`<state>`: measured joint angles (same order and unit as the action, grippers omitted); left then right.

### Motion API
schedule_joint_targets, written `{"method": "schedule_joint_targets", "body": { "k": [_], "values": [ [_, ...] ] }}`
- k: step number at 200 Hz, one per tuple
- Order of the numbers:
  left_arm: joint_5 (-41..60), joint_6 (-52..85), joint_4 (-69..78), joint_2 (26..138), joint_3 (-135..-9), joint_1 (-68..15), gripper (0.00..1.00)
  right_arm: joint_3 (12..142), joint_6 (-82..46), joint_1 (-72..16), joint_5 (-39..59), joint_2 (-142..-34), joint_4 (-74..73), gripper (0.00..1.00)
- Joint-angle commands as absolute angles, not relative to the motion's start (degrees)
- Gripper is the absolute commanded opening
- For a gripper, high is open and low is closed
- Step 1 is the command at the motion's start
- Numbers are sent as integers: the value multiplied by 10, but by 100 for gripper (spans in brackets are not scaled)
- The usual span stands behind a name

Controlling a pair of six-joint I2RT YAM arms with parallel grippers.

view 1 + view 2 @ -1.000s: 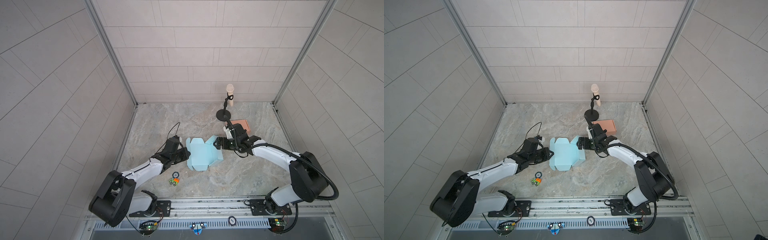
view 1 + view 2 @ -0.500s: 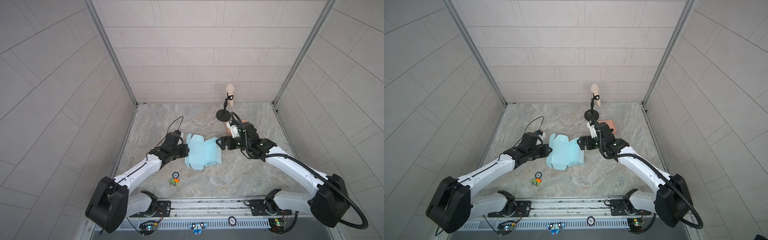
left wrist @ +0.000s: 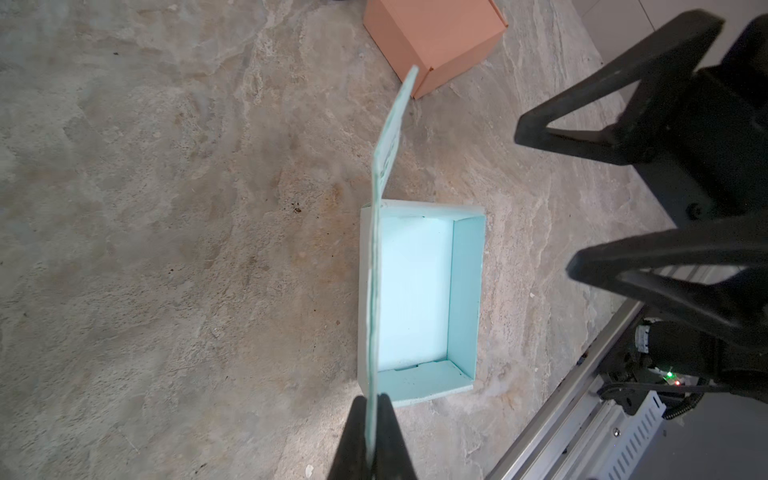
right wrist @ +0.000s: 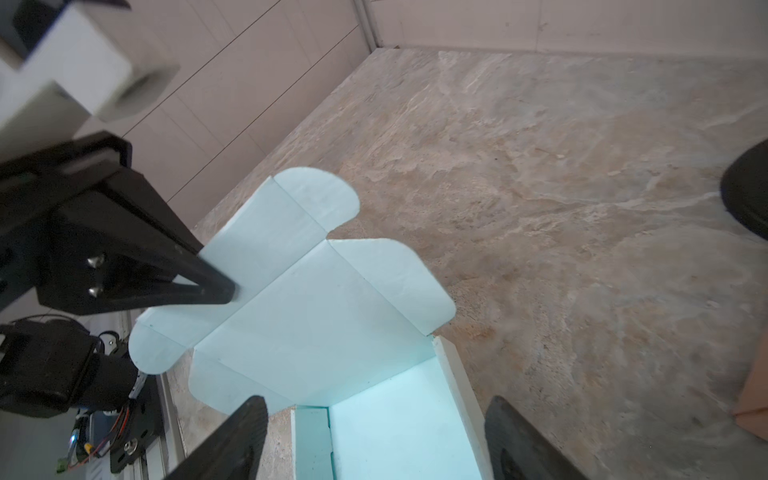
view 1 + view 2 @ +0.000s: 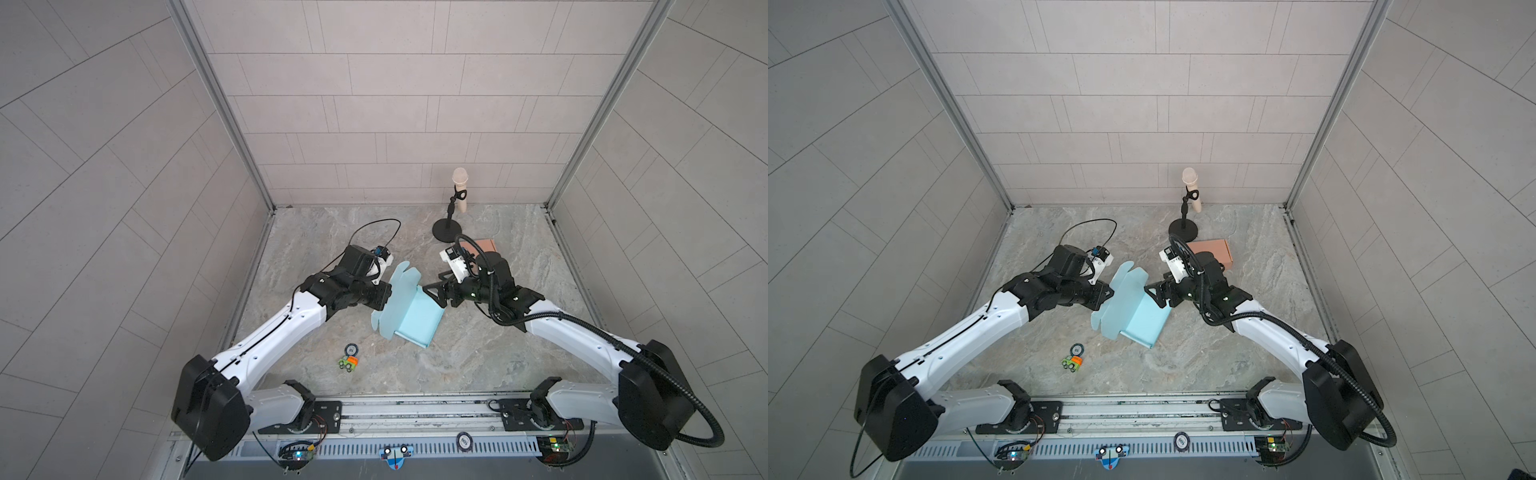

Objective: Fold the paper box

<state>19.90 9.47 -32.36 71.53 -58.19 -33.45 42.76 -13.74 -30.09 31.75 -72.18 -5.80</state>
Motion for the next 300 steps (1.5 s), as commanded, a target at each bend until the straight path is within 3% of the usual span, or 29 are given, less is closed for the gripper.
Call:
{"method": "schedule_joint_targets", "body": {
  "k": [1,49,73,95,111,139,183,224,263,300],
  "values": [
    [201,28,-391,731,-619,-345,2,438,-42,-306,359,-732,-77,87],
    [219,-35,-444,746,-664,-352,3,450,-14,-301,376,-782,-106,86],
    [239,-48,-449,745,-675,-352,4,464,-15,-301,390,-815,-120,81],
    [239,-47,-447,748,-675,-352,4,487,-15,-302,414,-836,-102,70],
    [234,-48,-445,750,-674,-352,4,493,-7,-304,416,-834,-90,50],
    [226,-46,-441,754,-677,-352,4,499,16,-305,409,-823,-54,32],
    [214,-44,-435,760,-680,-352,7,502,34,-309,406,-824,-22,12],
    [191,-5,-413,763,-665,-353,29,472,27,-309,369,-809,-47,3],
    [199,56,-317,686,-577,-344,65,419,-11,-299,332,-781,-113,0],
    [221,125,-236,647,-502,-299,77,380,-40,-283,291,-749,-143,0]
  ]
}}
